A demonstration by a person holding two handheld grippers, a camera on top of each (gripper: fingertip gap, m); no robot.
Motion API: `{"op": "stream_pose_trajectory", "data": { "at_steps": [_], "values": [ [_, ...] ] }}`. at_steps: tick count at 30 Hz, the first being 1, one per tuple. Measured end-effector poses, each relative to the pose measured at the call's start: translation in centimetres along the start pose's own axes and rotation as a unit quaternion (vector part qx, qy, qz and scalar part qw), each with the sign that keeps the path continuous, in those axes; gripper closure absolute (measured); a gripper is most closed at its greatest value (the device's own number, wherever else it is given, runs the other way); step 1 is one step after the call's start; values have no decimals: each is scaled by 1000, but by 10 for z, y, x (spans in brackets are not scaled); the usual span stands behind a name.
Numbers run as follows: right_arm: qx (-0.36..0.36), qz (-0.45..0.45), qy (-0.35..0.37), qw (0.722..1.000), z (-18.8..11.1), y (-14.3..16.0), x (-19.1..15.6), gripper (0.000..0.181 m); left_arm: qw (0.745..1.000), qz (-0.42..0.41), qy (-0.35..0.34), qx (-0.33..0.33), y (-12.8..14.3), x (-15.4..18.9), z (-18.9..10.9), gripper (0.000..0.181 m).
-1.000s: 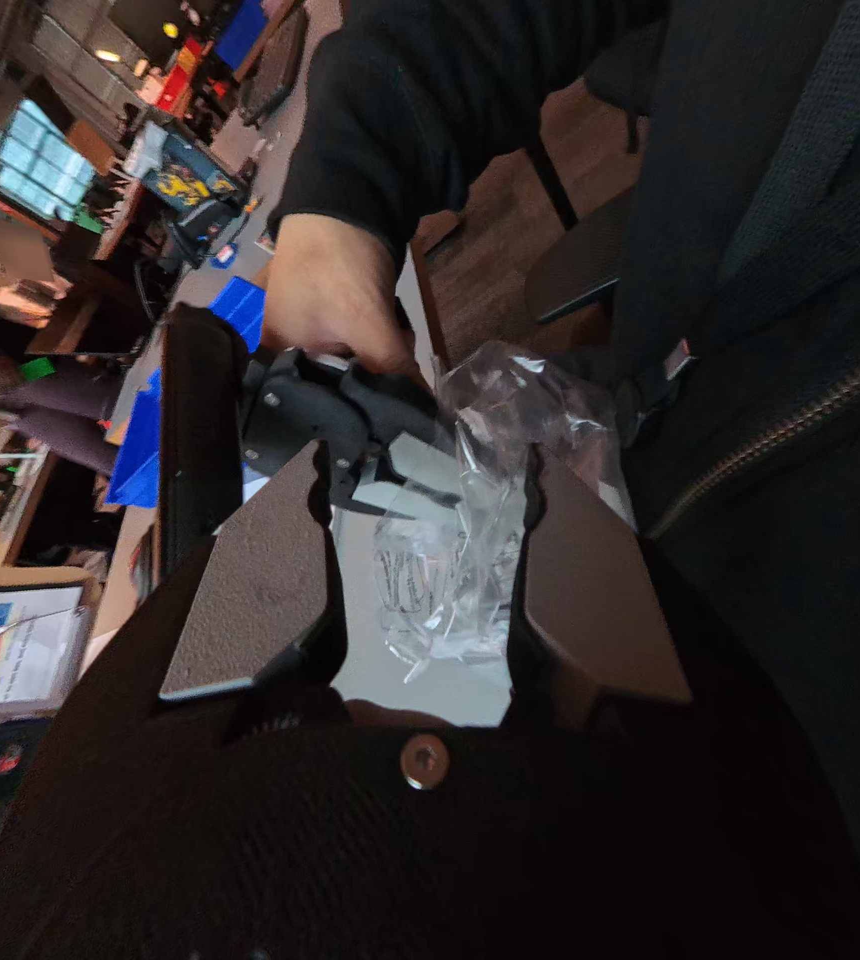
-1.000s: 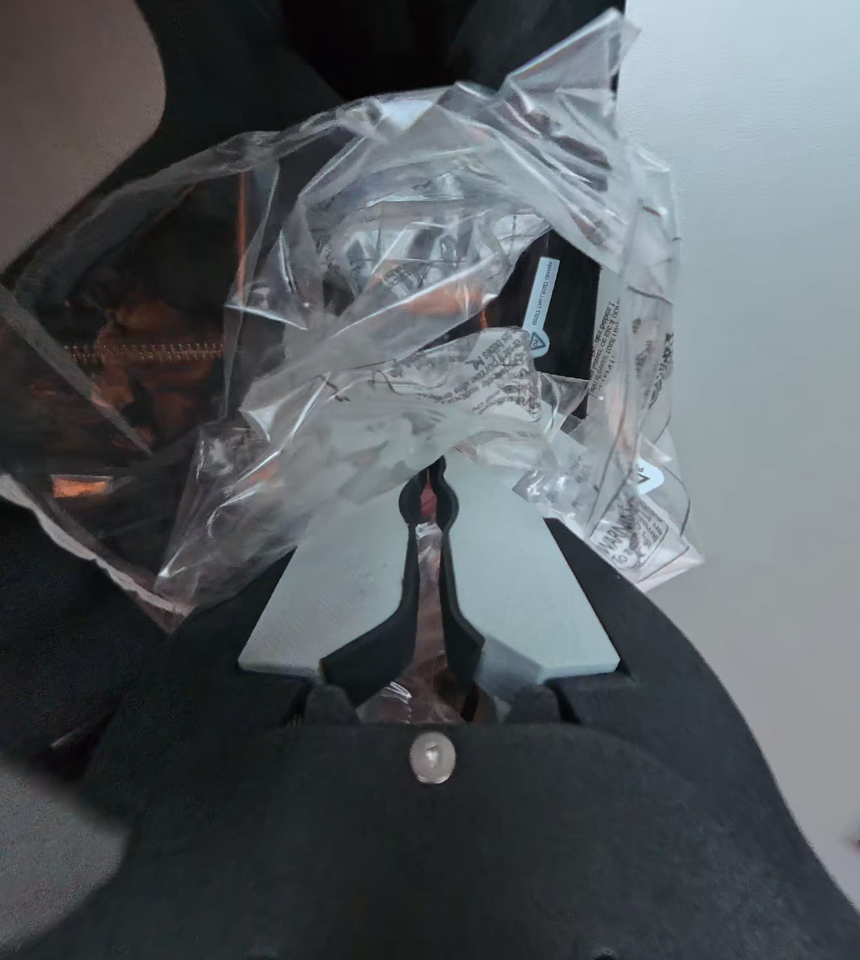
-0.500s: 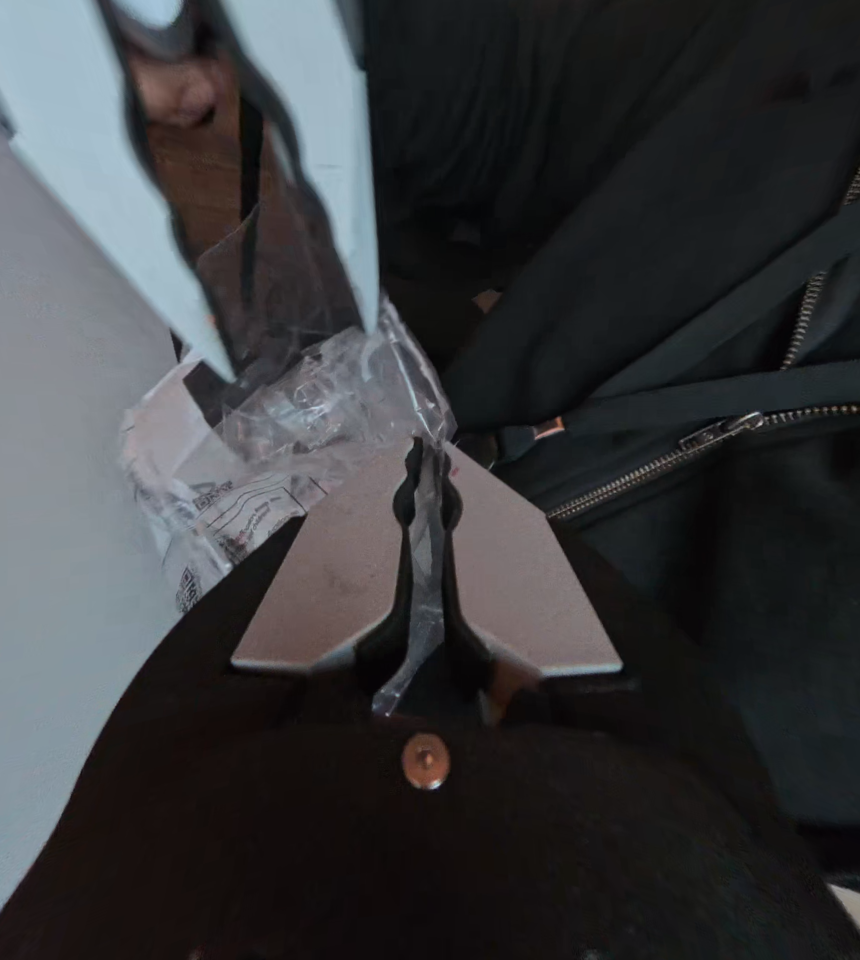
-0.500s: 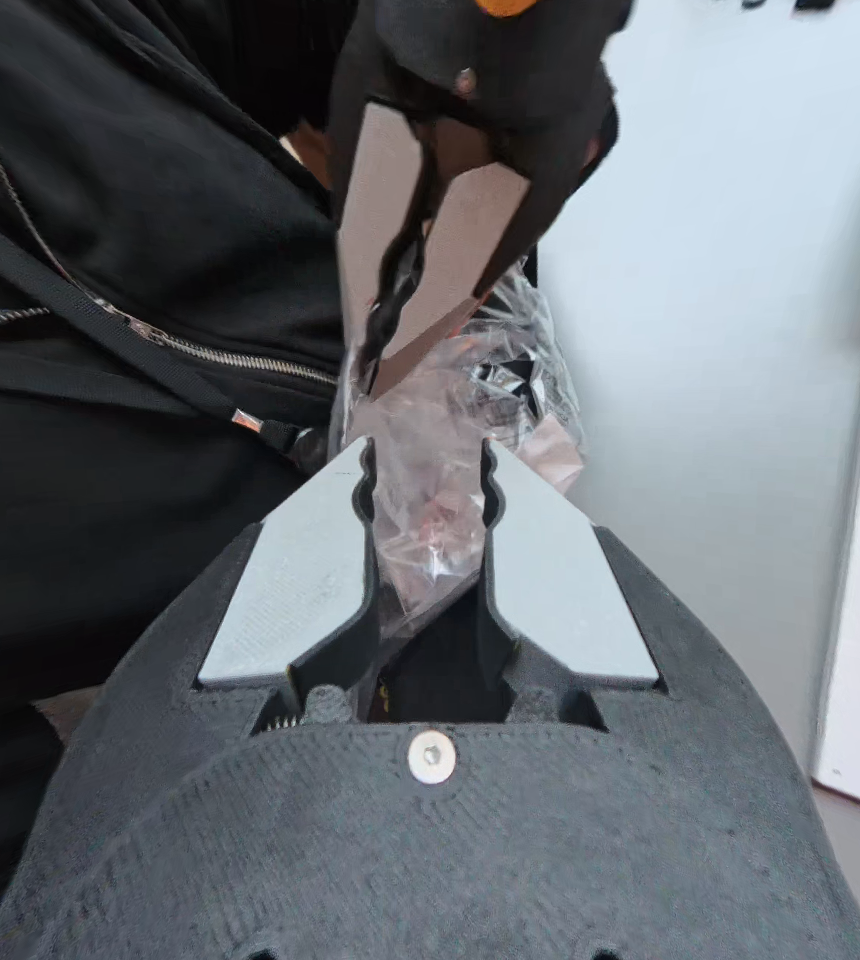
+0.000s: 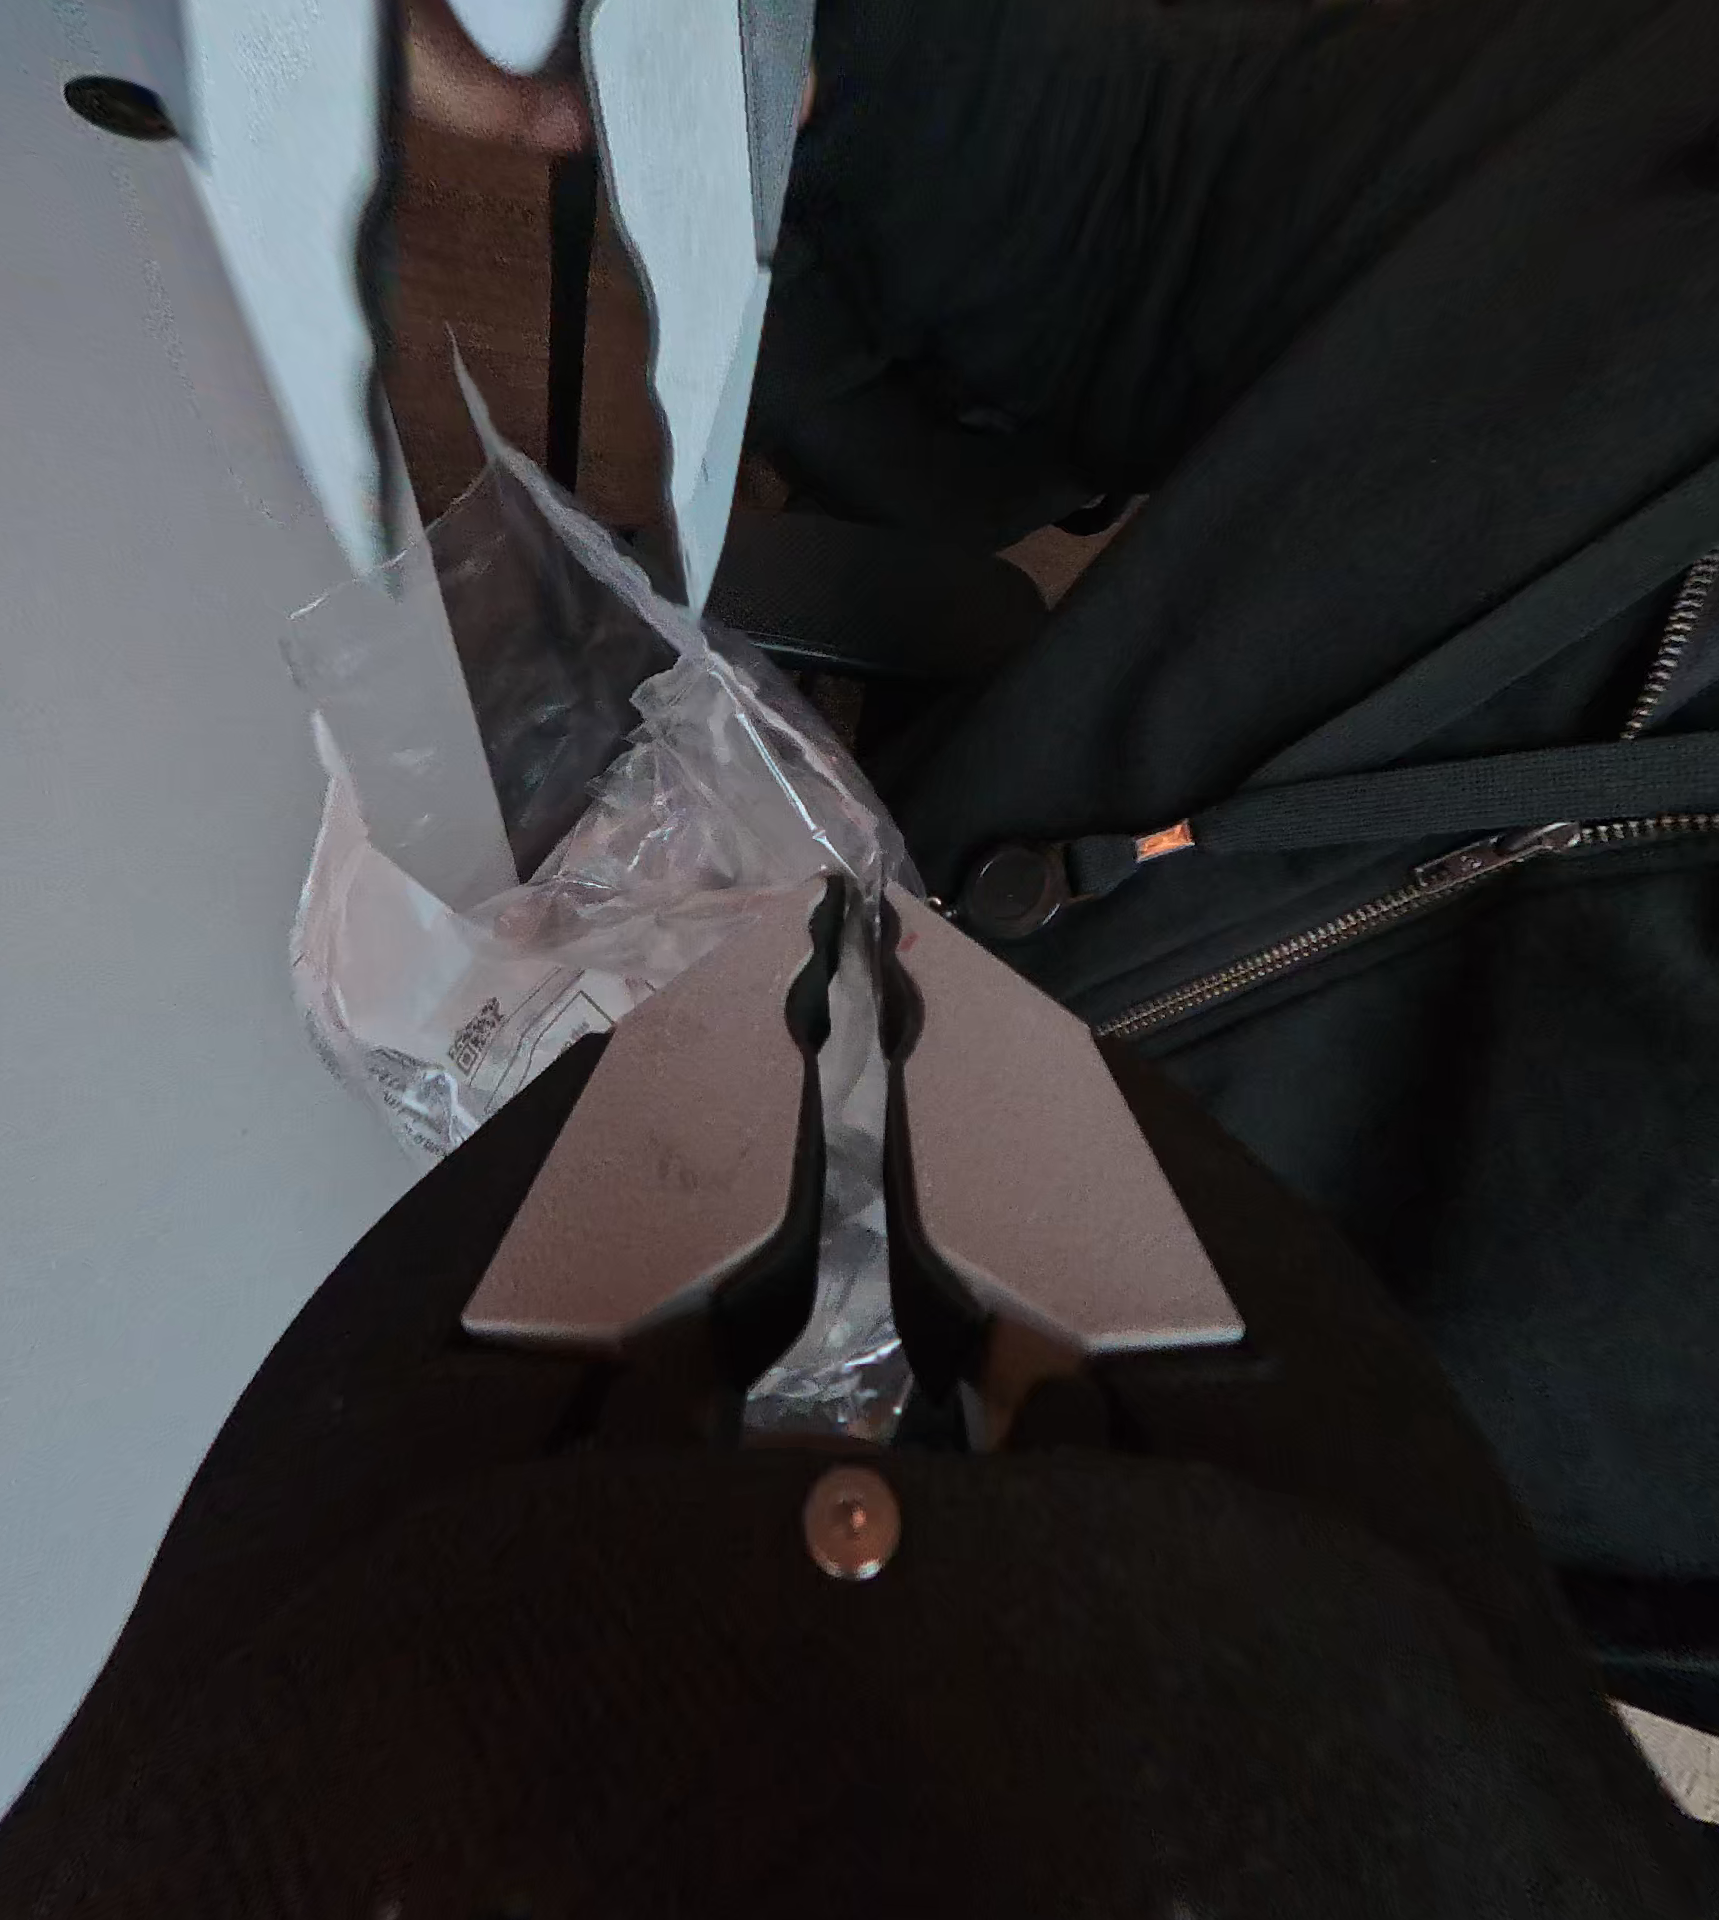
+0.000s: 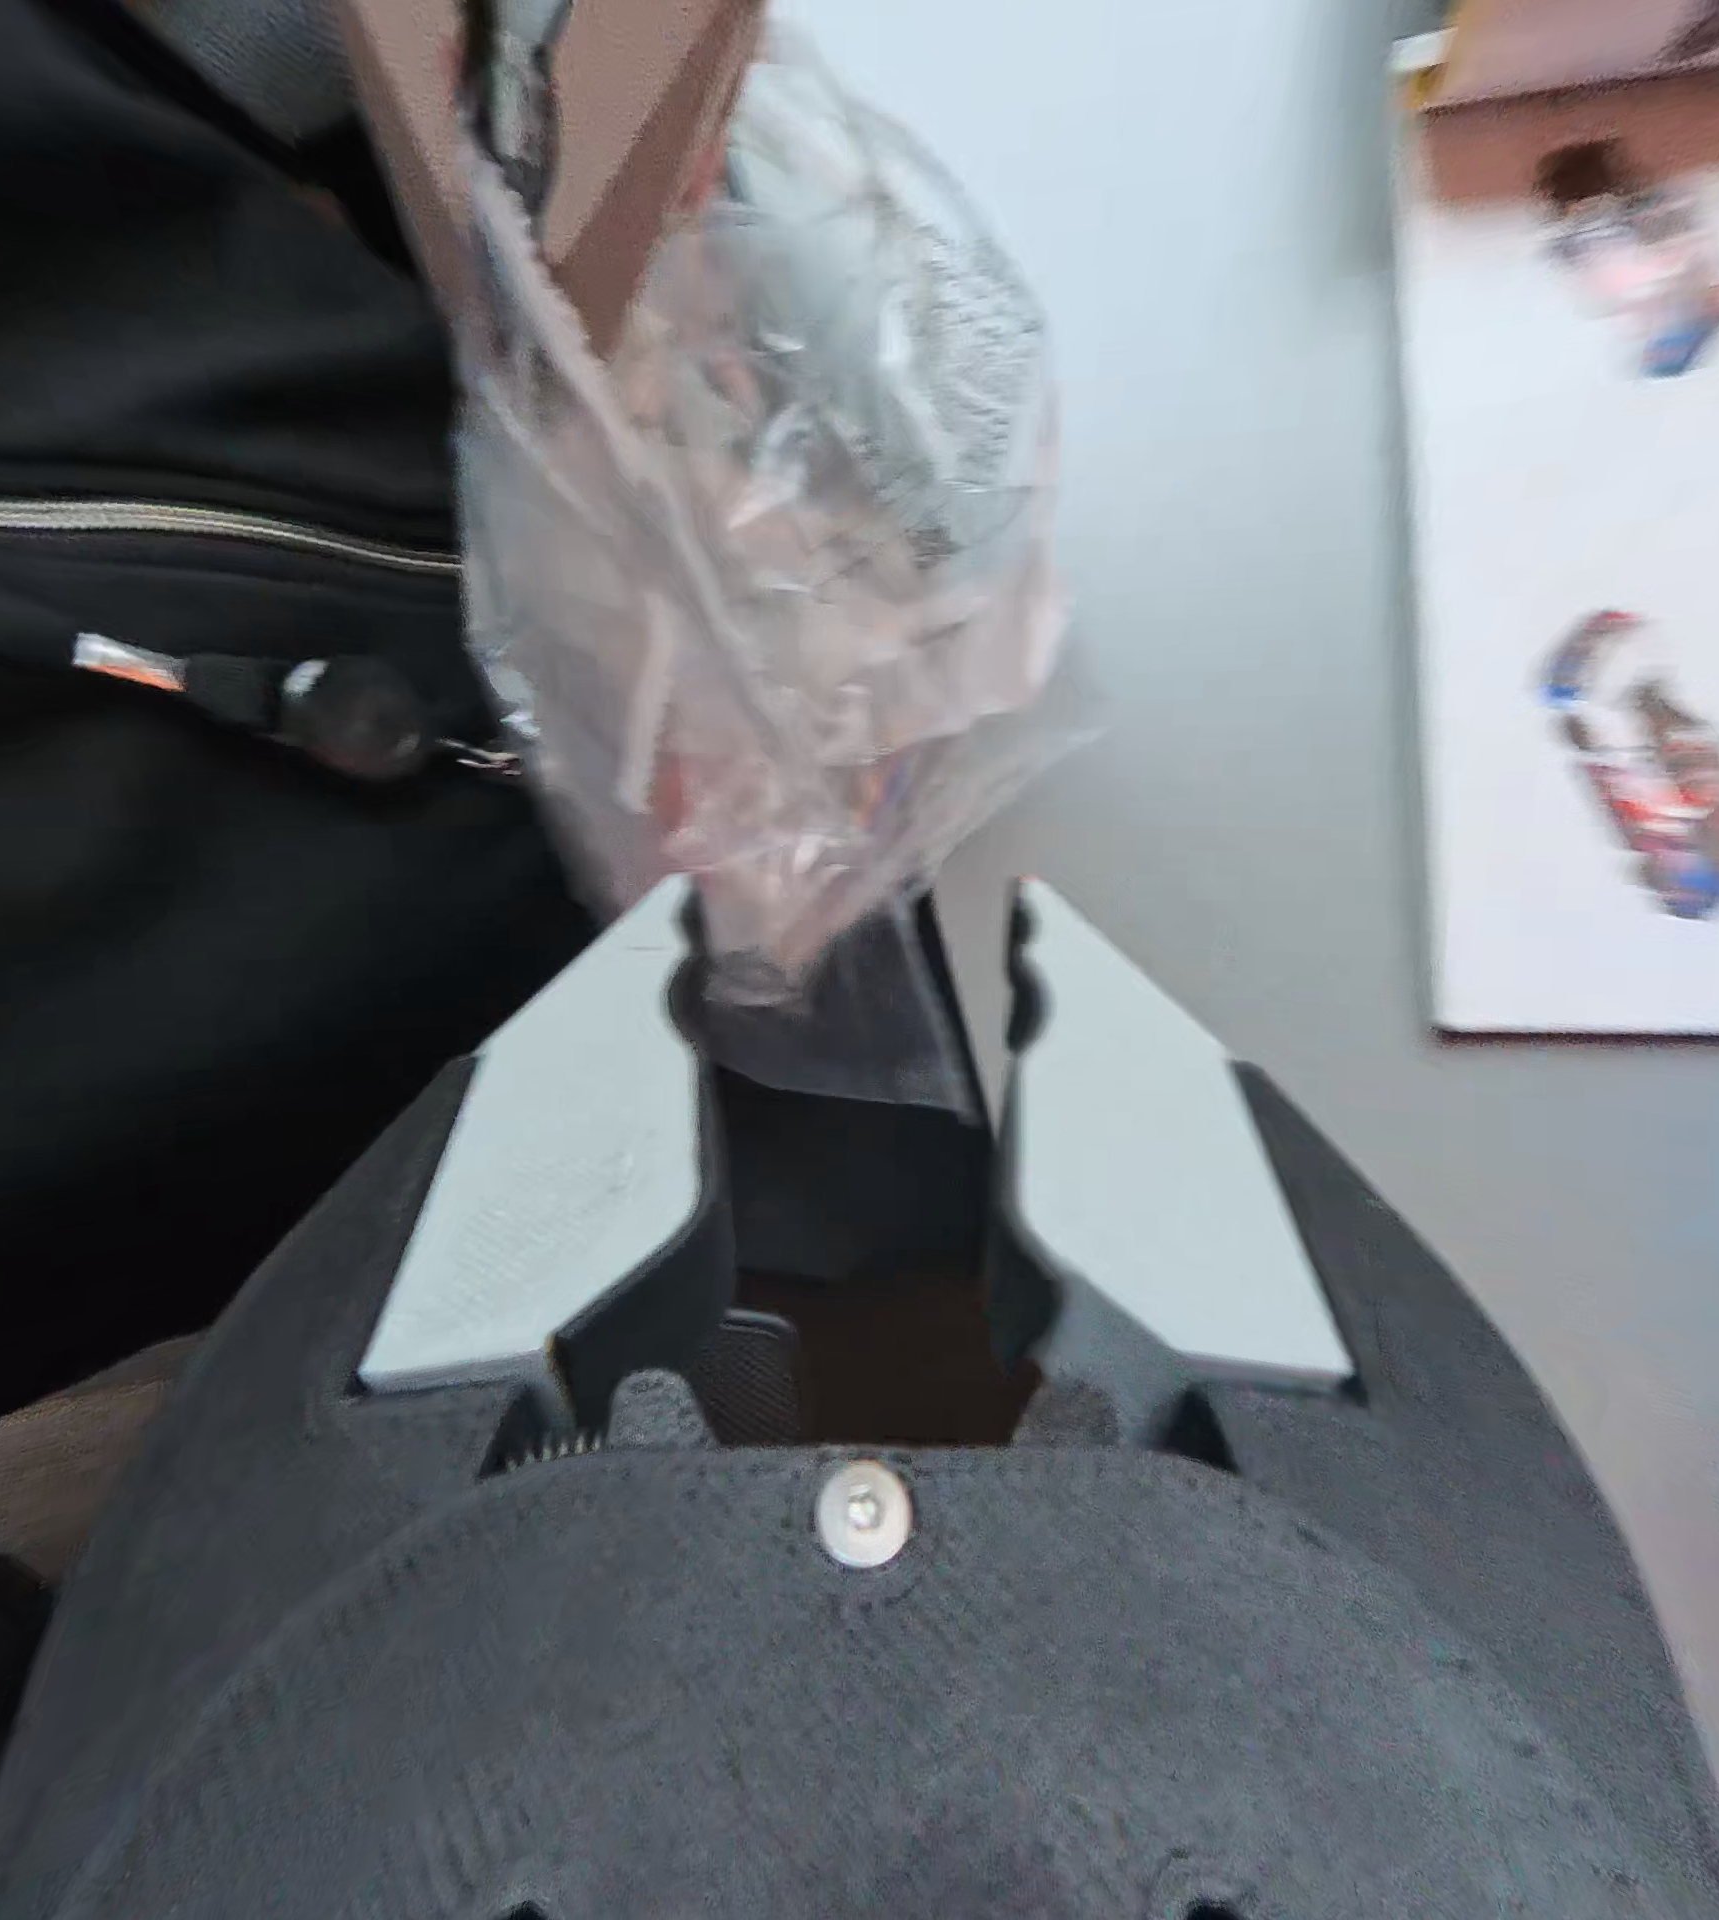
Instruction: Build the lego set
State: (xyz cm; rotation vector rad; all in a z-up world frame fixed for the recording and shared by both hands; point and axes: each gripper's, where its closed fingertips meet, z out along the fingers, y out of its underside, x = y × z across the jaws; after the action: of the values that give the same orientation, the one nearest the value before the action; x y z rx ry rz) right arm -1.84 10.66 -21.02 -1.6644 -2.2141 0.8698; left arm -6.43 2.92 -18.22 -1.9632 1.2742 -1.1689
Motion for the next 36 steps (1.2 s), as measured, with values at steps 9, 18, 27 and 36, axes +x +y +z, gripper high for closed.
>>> {"op": "stream_pose_trajectory", "data": {
  "at_steps": [9,18,27,36],
  "values": [
    [113,73,-25,991,-43,-21,20,181,992,12,-127,22,-13,-20,-54,125],
    [181,294,280,896,-283,89,164,181,952,0,-277,127,-10,-45,-143,117],
    [122,459,460,750,-412,263,275,181,959,-54,-243,136,14,-83,-103,119],
    [-1,516,612,599,-473,367,290,110,949,-79,-285,110,41,-108,-91,119]
  ]
}}
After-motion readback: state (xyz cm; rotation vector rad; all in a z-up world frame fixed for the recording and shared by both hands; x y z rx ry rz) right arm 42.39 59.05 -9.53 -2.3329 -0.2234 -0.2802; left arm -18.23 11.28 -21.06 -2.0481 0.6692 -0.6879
